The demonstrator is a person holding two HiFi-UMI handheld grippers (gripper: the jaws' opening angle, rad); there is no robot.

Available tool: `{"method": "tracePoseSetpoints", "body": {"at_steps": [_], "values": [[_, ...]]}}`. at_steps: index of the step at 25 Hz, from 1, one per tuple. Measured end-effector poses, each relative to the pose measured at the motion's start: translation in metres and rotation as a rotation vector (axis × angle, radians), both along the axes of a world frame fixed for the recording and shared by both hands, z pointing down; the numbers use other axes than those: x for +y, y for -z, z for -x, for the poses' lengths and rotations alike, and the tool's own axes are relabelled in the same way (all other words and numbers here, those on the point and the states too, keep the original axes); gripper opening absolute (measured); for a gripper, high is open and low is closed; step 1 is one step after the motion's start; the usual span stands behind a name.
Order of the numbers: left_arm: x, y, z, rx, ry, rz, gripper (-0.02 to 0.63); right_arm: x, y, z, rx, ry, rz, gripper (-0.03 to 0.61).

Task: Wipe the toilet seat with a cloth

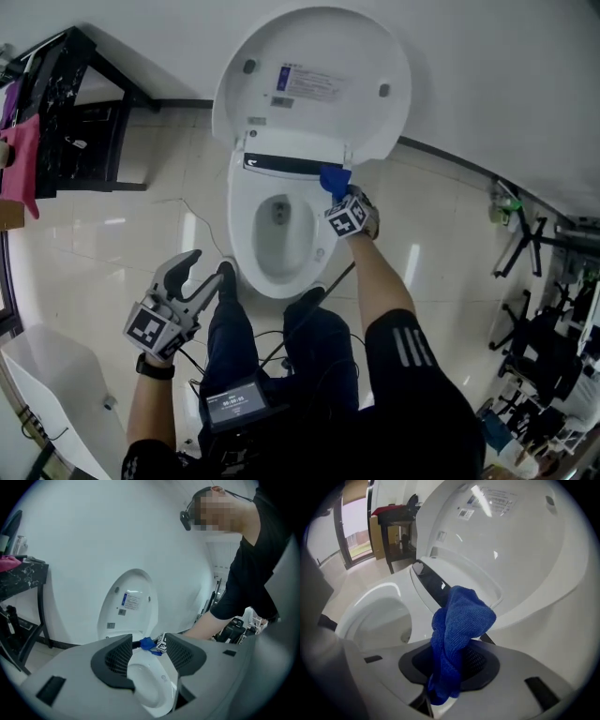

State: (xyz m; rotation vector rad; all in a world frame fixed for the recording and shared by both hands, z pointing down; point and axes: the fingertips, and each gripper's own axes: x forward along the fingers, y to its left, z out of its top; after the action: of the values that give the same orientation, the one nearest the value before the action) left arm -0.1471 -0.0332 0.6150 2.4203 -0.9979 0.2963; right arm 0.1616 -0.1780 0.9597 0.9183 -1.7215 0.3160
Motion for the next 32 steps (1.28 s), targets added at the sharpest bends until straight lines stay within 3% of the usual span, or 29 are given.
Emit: {"method": "tracePoseSetpoints", "body": {"at_steps": [6,11,22,29,32], "values": [[-0.004,-0.038,0.003,-0.021,0.013,0.029,0.229,0.005,-0.038,0.012,0.076,0.086,0.023,0.132],[-0.013,-0.052,-0.013,-0.007,-0.013,0.036,0.229,0.028,-0.047,0.03,0.077,0.178,0.083,0.13],[-0.013,-0.045,-0.051,0.02,-0.089,0.034,0.229,0.161,-0.067,0.072,0.05,0.375,0.262,0.127],[-0.01,-0.037,-0.056,0.026,-0.112,0.047,0.229,0.226,-0.072,0.103,-0.041,0.383,0.398,0.127],[-0.014,-0.028,-0.055,0.026,-0.121,0.037,0.229,0.216,-0.05,0.11,-0.151,0.27,0.362,0.129]]}}
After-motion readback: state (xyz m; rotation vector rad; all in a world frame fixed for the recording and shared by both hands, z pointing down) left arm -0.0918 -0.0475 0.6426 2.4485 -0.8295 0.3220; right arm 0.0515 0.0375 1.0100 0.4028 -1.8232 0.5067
